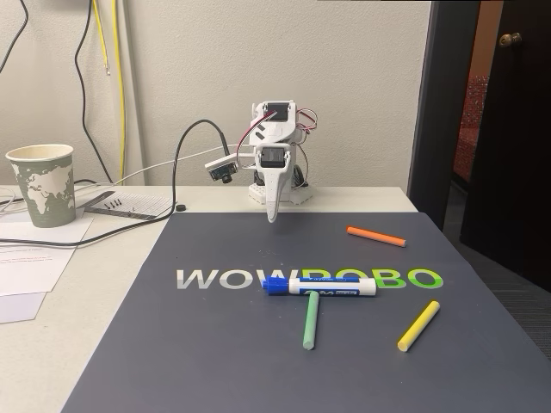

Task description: Pick up the blue marker.

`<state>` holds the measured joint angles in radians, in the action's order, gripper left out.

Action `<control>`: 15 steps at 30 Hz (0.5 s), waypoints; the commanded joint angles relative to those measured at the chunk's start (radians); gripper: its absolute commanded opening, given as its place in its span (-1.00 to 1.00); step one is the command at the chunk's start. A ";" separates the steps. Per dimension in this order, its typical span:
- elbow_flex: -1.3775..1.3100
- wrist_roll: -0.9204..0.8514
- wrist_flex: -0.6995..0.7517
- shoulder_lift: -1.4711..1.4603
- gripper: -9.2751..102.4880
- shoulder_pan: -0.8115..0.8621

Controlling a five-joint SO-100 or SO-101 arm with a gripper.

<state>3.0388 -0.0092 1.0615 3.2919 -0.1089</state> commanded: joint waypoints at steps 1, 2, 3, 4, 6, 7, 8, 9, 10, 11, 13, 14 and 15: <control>0.002 0.018 -0.017 0.058 -0.83 0.009; 0.003 0.018 -0.028 0.058 -0.83 0.014; 0.003 0.034 -0.038 0.058 -0.83 0.015; 0.003 0.057 -0.066 0.058 -0.83 0.015; -0.008 0.069 -0.081 0.058 -0.83 0.017; -0.015 0.071 -0.087 0.058 -0.83 0.025; -0.023 0.067 -0.095 0.058 -0.83 0.031; -0.029 0.064 -0.106 0.057 -0.83 0.035; -0.034 0.061 -0.123 0.049 -0.83 0.038; -0.041 0.057 -0.147 0.028 -0.83 0.040; -0.077 0.049 -0.209 -0.084 -0.82 0.040; -0.115 0.040 -0.235 -0.169 -0.83 0.040; -0.169 0.031 -0.252 -0.267 -0.83 0.040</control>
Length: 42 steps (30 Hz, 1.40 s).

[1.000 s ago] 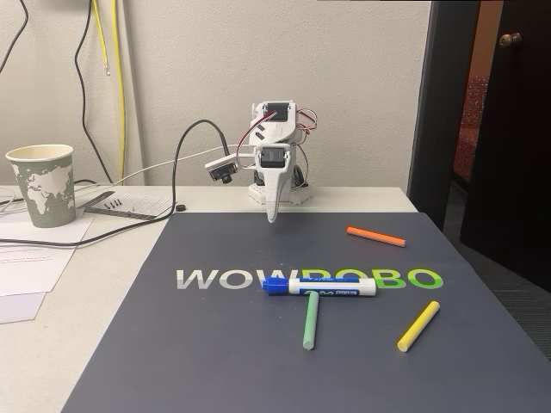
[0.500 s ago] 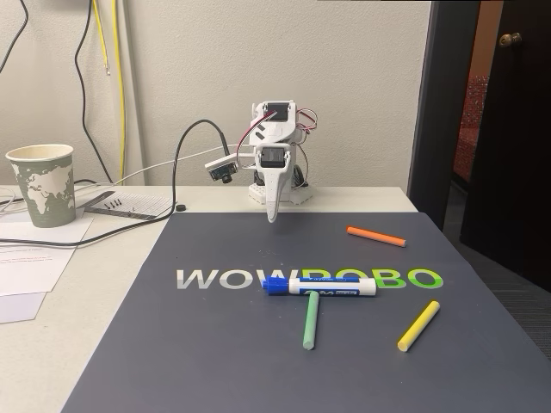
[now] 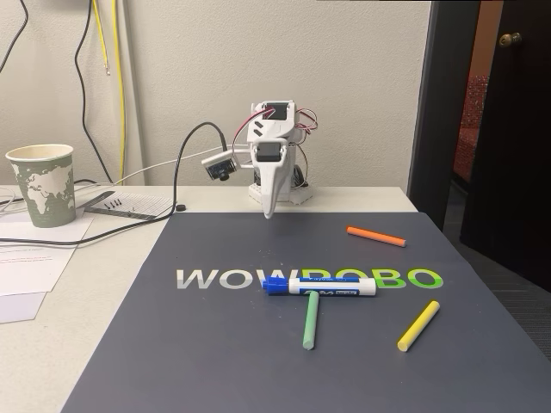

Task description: Pick up the blue marker.

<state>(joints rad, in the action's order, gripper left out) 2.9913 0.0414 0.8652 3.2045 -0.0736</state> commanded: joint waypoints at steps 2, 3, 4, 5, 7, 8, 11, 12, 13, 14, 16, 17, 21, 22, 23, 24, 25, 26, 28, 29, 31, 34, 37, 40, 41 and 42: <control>-0.261 -0.032 -0.054 -0.387 -0.83 0.002; -0.339 -0.034 -0.037 -0.480 -0.83 0.000; -0.408 -0.037 -0.020 -0.558 -0.83 -0.003; -0.466 -0.038 -0.009 -0.621 -0.83 -0.003; -0.545 -0.035 -0.011 -0.712 -0.83 -0.006; -0.574 -0.031 -0.020 -0.753 -0.83 -0.008; -0.669 -0.025 -0.034 -0.874 -0.83 -0.017; -0.706 -0.023 -0.028 -0.914 -0.83 -0.020; -0.741 -0.020 -0.020 -0.948 -0.83 -0.023; -0.781 -0.018 -0.006 -0.986 -0.83 -0.025; -0.864 -0.014 0.034 -1.058 -0.83 -0.025; -0.907 -0.014 0.055 -1.094 -0.83 -0.025; -1.020 -0.011 0.097 -1.198 -0.83 -0.029; -1.032 -0.011 0.087 -1.213 -0.83 -0.031; -1.034 -0.014 0.072 -1.224 -0.83 -0.034; -1.034 -0.017 0.057 -1.235 -0.83 -0.035; -1.034 -0.018 0.041 -1.247 -0.83 -0.035; -1.039 -0.023 0.032 -1.261 -0.83 -0.035; -1.058 -0.032 0.031 -1.295 -0.83 -0.035; -1.062 -0.035 0.031 -1.305 -0.83 -0.034; -1.062 -0.043 0.020 -1.318 -0.83 -0.034; -1.103 -0.046 0.034 -1.358 -0.83 -0.029; -1.184 -0.048 0.084 -1.427 -0.83 -0.026; -1.206 -0.049 0.081 -1.457 -0.83 -0.031; -1.206 -0.049 0.075 -1.463 -0.83 -0.032; -1.207 -0.049 0.067 -1.470 -0.83 -0.035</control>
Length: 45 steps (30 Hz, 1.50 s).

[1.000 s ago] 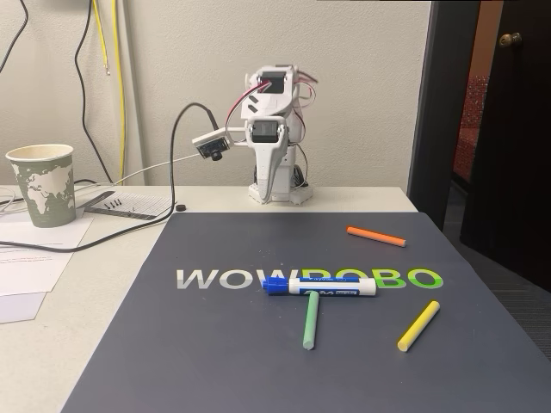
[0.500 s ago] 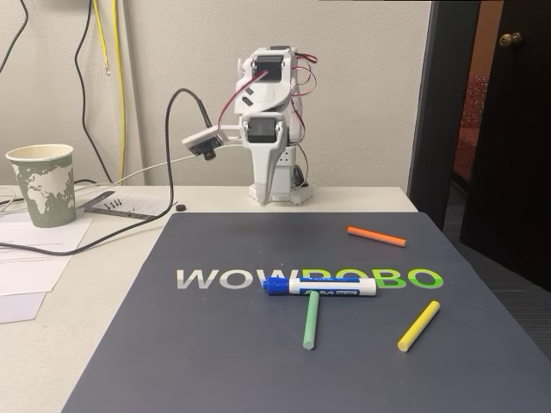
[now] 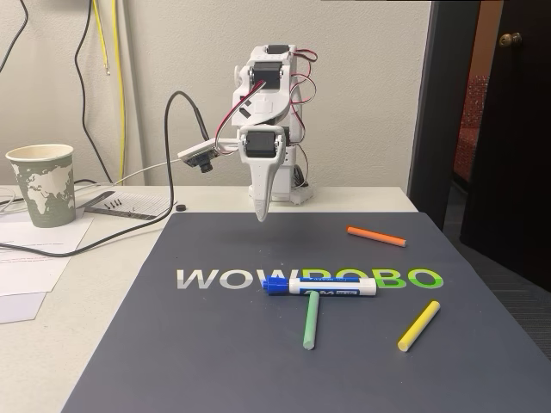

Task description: Pick up the blue marker.

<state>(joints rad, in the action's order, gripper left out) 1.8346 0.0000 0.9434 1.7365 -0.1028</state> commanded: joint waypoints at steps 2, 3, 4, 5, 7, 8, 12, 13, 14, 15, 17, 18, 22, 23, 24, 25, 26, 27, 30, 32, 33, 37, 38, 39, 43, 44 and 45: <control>-0.066 -0.009 -0.014 -0.023 -0.83 -0.011; -0.081 -0.009 -0.006 -0.037 -0.83 -0.014; -0.101 -0.009 0.006 -0.054 -0.83 -0.015; -0.123 -0.009 0.018 -0.069 -0.83 -0.017; -0.158 -0.009 0.040 -0.095 -0.82 -0.018; -0.173 -0.009 0.048 -0.109 -0.82 -0.018; -0.219 -0.014 0.071 -0.158 -0.82 -0.014; -0.236 -0.018 0.084 -0.173 -0.82 -0.011; -0.253 -0.020 0.098 -0.189 -0.82 -0.008; -0.278 -0.023 0.118 -0.207 -0.82 -0.006; -0.330 -0.018 0.161 -0.238 -0.82 -0.005; -0.353 -0.017 0.181 -0.250 -0.82 -0.005; -0.377 -0.011 0.209 -0.264 -0.71 -0.006; -0.377 -0.008 0.212 -0.265 -0.69 -0.006; -0.377 -0.006 0.216 -0.267 -0.67 -0.006; -0.377 -0.005 0.219 -0.267 -0.66 -0.008; -0.377 -0.005 0.221 -0.267 -0.66 -0.009; -0.377 -0.003 0.222 -0.267 -0.66 -0.012; -0.377 -0.002 0.225 -0.268 -0.67 -0.014; -0.377 -0.002 0.230 -0.275 -0.67 -0.011; -0.377 0.000 0.232 -0.279 -0.67 -0.008; -0.373 -0.002 0.235 -0.290 -0.68 0.005; -0.370 0.000 0.232 -0.290 -0.69 0.008; -0.370 0.000 0.232 -0.290 -0.70 0.009; -0.365 0.002 0.239 -0.281 -0.70 0.021; -0.365 0.003 0.241 -0.279 -0.70 0.025; -0.364 0.005 0.241 -0.279 -0.70 0.028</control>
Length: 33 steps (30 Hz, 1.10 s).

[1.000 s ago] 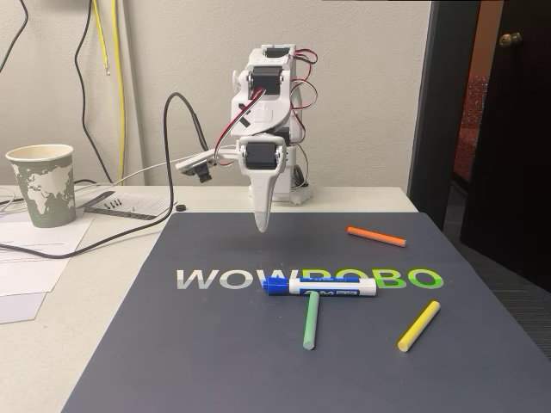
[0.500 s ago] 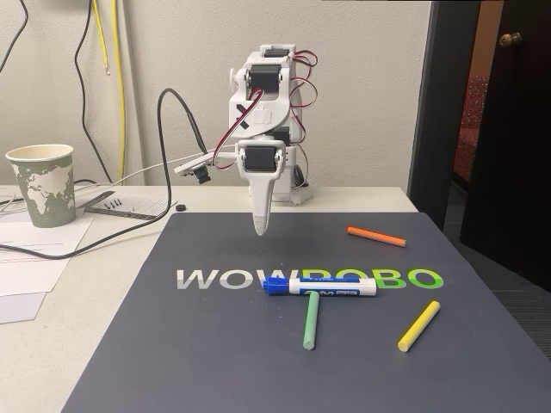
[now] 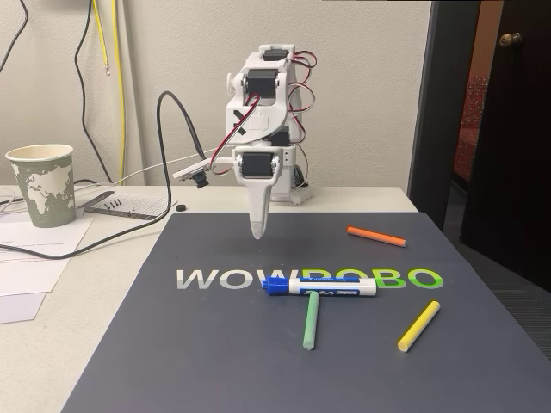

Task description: Pick up the blue marker.

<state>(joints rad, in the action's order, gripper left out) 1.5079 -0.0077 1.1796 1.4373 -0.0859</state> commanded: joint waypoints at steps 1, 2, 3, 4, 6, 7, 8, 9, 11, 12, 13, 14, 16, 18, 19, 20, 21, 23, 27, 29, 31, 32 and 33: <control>-0.037 0.012 0.003 0.020 -0.70 0.012; -0.037 0.014 0.002 0.020 -0.70 0.015; -0.037 0.014 0.000 0.020 -0.70 0.020; -0.037 0.014 -0.005 0.020 -0.69 0.023; -0.037 0.014 -0.020 0.018 -0.70 0.029; -0.037 0.012 -0.032 0.015 -0.70 0.029; -0.037 0.009 -0.043 0.011 -0.71 0.029; -0.046 0.008 -0.049 0.002 -0.72 0.029; -0.089 0.009 -0.043 -0.031 -0.74 0.020; -0.120 0.012 -0.029 -0.051 -0.75 0.014; -0.158 0.015 -0.009 -0.074 -0.76 0.005; -0.202 0.020 0.015 -0.098 -0.78 -0.003; -0.284 0.031 0.058 -0.141 -0.79 -0.020; -0.344 0.038 0.083 -0.175 -0.79 -0.038; -0.354 0.040 0.083 -0.184 -0.79 -0.046; -0.356 0.040 0.069 -0.189 -0.79 -0.052; -0.356 0.040 0.054 -0.195 -0.80 -0.058; -0.357 0.032 0.025 -0.206 -0.81 -0.067; -0.413 0.021 0.018 -0.252 -0.83 -0.086; -0.446 0.018 0.015 -0.275 -0.83 -0.097; -0.511 0.017 0.041 -0.311 -0.83 -0.107; -0.551 0.015 0.063 -0.333 -0.83 -0.112; -0.588 0.012 0.083 -0.351 -0.83 -0.117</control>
<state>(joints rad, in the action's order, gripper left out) 1.0370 0.0169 1.2318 1.0968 -0.1871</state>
